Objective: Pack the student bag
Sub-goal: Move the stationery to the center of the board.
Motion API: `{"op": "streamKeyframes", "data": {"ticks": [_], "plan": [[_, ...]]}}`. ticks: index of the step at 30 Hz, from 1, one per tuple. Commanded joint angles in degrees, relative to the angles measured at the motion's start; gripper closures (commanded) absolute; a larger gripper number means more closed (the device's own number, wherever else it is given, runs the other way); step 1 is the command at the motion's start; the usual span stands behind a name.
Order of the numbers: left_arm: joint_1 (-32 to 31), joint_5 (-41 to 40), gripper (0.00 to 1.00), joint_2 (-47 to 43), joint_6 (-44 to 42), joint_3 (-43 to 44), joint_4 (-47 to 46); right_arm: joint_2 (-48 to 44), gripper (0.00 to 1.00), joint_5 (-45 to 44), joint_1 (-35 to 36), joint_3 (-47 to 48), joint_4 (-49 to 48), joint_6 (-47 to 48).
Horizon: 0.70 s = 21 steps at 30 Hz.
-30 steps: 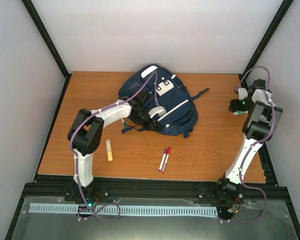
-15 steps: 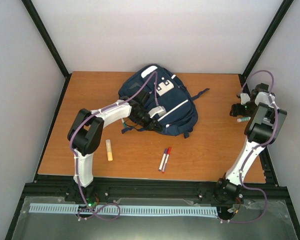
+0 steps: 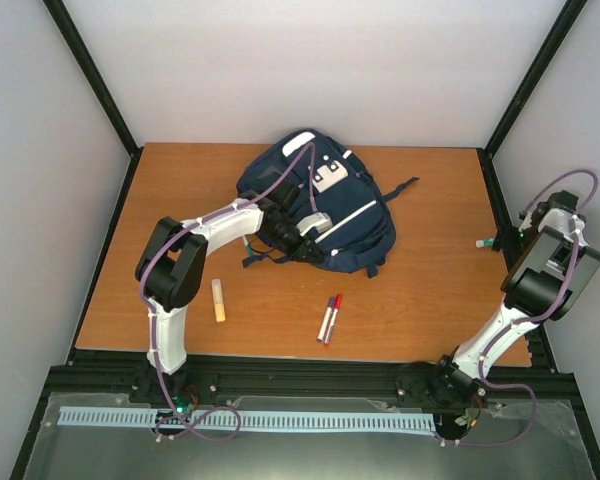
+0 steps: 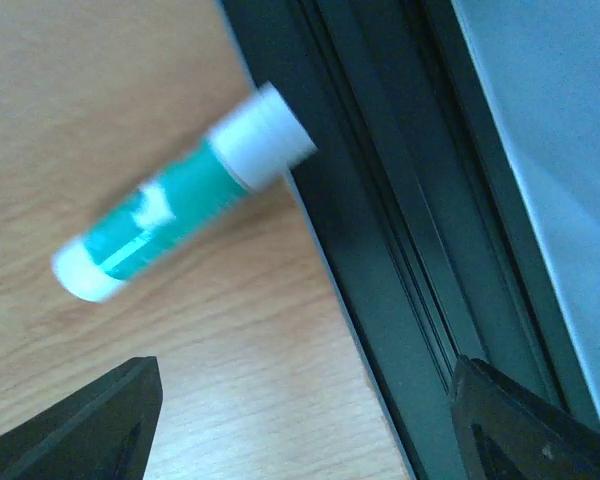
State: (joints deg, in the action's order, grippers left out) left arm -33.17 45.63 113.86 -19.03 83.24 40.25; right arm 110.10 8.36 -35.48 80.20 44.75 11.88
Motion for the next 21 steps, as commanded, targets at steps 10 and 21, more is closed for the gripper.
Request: {"op": "streamKeyframes", "data": {"ticks": [10, 21], "plan": [[-0.31, 4.6, 0.98, -0.15, -2.41, 4.12, 7.72, 6.64, 0.21, 9.16, -1.3, 5.5, -1.73, -3.22], [-0.32, 3.07, 0.98, 0.09, -4.61, 5.17, 12.88, 14.91, 0.19, 6.3, 2.82, 18.82, -1.14, -2.57]]}}
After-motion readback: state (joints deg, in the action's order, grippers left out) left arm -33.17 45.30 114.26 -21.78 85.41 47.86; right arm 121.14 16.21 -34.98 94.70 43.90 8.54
